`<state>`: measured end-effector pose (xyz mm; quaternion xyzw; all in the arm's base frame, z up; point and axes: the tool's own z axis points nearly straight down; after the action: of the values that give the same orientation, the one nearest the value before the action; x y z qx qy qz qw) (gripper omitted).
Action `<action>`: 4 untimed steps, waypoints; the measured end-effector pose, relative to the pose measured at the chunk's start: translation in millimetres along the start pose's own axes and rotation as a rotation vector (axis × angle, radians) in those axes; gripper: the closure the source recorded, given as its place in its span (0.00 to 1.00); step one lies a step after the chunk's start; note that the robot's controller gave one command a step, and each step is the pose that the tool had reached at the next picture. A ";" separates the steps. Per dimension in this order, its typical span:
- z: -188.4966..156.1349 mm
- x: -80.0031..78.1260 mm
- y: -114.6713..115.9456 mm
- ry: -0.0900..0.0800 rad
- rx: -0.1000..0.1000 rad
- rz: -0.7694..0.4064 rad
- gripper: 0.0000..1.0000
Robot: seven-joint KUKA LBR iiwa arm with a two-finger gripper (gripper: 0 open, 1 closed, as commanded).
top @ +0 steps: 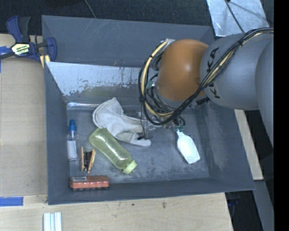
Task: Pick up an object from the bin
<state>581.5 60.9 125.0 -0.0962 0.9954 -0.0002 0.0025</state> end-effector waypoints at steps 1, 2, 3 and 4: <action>-10.9 0.9 0.1 0.005 0.000 0.000 1.00; -25.8 1.0 0.1 0.007 0.000 0.000 1.00; -42.3 -0.1 -0.1 0.002 0.000 0.000 1.00; -49.5 -0.9 -0.3 -0.002 0.000 0.000 1.00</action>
Offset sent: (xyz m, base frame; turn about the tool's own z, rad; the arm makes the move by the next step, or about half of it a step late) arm 0.0002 0.0002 0.0681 0.0000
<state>582.2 60.8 174.6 -0.0962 0.9954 -0.0003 0.0037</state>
